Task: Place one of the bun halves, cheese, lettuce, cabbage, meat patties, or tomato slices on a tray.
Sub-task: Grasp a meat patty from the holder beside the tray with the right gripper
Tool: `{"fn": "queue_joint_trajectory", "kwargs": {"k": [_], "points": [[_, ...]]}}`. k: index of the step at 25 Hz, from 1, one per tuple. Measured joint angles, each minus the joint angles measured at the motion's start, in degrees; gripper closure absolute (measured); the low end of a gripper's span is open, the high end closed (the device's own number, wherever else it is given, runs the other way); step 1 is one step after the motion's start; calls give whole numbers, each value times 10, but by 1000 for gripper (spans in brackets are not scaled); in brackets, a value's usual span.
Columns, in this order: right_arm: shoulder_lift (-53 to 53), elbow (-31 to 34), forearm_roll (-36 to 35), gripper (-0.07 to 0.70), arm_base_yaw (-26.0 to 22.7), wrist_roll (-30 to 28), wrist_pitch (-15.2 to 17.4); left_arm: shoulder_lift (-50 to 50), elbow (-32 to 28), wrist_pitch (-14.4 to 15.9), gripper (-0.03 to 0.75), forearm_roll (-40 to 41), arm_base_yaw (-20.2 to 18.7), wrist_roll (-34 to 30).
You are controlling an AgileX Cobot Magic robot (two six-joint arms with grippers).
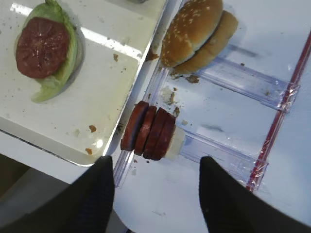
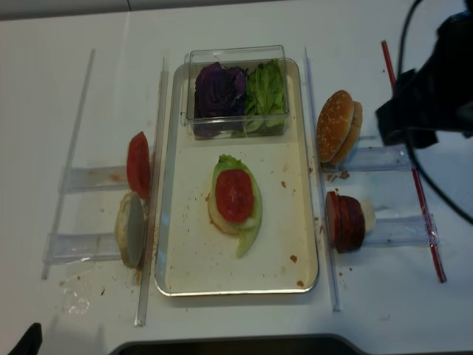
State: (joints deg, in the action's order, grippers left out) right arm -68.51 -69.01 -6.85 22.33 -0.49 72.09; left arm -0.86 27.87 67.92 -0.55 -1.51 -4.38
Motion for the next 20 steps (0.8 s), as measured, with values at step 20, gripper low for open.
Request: {"fn": "queue_joint_trajectory", "kwargs": {"k": [20], "points": [[-145, 0, -38, 356, 76, 114, -11, 0, 0, -2, 244, 5, 0, 6]]}}
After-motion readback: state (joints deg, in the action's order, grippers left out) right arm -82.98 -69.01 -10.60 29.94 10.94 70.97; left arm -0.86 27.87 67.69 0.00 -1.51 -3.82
